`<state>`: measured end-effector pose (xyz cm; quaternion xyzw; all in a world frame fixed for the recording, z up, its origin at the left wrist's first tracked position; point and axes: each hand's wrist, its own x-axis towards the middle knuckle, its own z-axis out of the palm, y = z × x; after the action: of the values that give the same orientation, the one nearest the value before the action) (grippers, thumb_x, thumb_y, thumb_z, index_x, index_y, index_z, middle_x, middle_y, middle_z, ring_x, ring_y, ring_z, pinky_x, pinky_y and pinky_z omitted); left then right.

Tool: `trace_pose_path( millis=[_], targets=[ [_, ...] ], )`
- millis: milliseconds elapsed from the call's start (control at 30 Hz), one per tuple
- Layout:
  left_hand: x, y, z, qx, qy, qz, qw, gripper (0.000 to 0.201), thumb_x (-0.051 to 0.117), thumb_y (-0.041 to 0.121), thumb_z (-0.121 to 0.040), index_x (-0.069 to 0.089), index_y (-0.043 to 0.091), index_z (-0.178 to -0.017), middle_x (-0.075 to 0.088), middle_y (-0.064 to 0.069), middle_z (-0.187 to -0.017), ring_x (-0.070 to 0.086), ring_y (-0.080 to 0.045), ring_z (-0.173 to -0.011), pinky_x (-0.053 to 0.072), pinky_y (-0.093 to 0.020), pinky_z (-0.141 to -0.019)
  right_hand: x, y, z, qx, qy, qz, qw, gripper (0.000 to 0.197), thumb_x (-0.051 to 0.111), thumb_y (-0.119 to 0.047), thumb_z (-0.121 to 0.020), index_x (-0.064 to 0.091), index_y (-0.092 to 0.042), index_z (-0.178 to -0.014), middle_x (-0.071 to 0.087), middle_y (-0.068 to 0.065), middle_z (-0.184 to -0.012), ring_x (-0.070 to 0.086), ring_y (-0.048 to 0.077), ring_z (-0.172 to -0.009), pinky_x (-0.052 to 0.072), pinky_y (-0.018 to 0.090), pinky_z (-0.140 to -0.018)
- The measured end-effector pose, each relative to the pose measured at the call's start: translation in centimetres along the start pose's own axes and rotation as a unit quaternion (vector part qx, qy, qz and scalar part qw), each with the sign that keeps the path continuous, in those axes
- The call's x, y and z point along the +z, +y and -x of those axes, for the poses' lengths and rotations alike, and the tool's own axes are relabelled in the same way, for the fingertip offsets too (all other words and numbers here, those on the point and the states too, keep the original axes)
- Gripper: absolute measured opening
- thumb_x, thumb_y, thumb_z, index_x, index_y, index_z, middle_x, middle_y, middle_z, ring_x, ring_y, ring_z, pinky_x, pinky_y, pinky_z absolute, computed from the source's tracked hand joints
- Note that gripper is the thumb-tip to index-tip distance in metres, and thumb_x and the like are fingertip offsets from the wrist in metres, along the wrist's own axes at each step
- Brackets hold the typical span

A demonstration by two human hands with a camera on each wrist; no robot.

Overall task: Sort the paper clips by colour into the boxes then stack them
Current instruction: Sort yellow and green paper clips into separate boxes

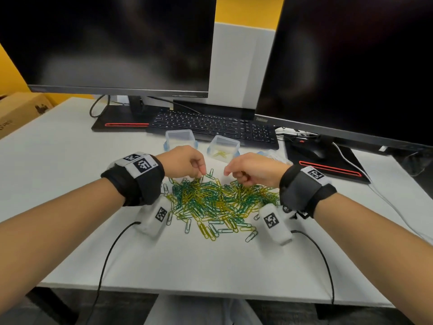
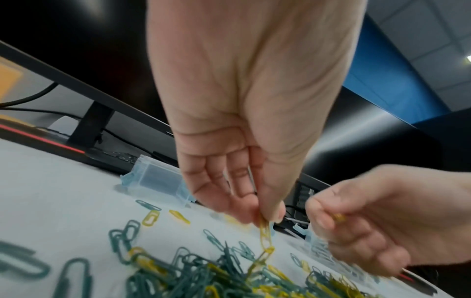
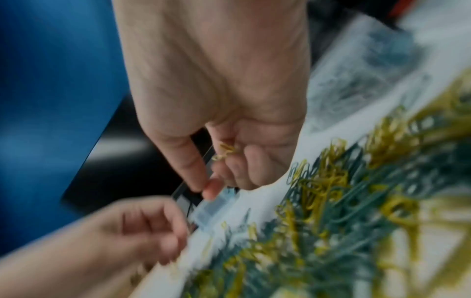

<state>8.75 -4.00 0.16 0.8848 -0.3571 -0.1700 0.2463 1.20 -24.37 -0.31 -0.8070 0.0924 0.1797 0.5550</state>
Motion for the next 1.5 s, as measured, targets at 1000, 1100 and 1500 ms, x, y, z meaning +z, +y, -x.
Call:
trace_pose_path(
  millis=[1000,1100,1500],
  targets=[
    [0.2,-1.3,2.8,-0.054,-0.050,-0.095,0.993,0.010,0.069,0.027,-0.085,0.065,0.018,-0.082,0.060,0.005,-0.076,0.050,-0.011,-0.070,0.038,-0.022,-0.061,5.5,-1.9,-1.1,-0.150,-0.002,0.349,0.925,0.020,0.060,-0.021,-0.091,0.060,-0.019,-0.111,0.049,-0.010,-0.075,0.044,0.004,-0.061,0.034,0.019,-0.054],
    [-0.4,-1.5,2.7,-0.030,-0.026,-0.002,0.999,0.009,0.069,0.023,-0.086,0.068,0.014,-0.085,0.065,0.004,-0.078,0.054,-0.010,-0.071,0.041,-0.023,-0.068,4.8,-2.2,-0.9,-0.110,-0.003,0.202,0.973,0.018,0.053,-0.024,-0.095,0.056,-0.016,-0.111,0.050,-0.003,-0.074,0.044,0.013,-0.061,0.041,0.025,-0.059],
    [-3.8,0.4,-2.7,-0.092,0.137,0.335,0.928,0.026,0.044,0.001,-0.093,0.067,0.001,-0.105,0.061,-0.002,-0.079,0.048,-0.010,-0.064,0.045,-0.014,-0.054,-2.2,-5.2,-3.2,-0.141,0.156,0.187,0.960,0.013,0.048,-0.018,-0.096,0.053,-0.015,-0.085,0.055,0.005,-0.074,0.045,0.015,-0.064,0.041,0.034,-0.064]
  ],
)
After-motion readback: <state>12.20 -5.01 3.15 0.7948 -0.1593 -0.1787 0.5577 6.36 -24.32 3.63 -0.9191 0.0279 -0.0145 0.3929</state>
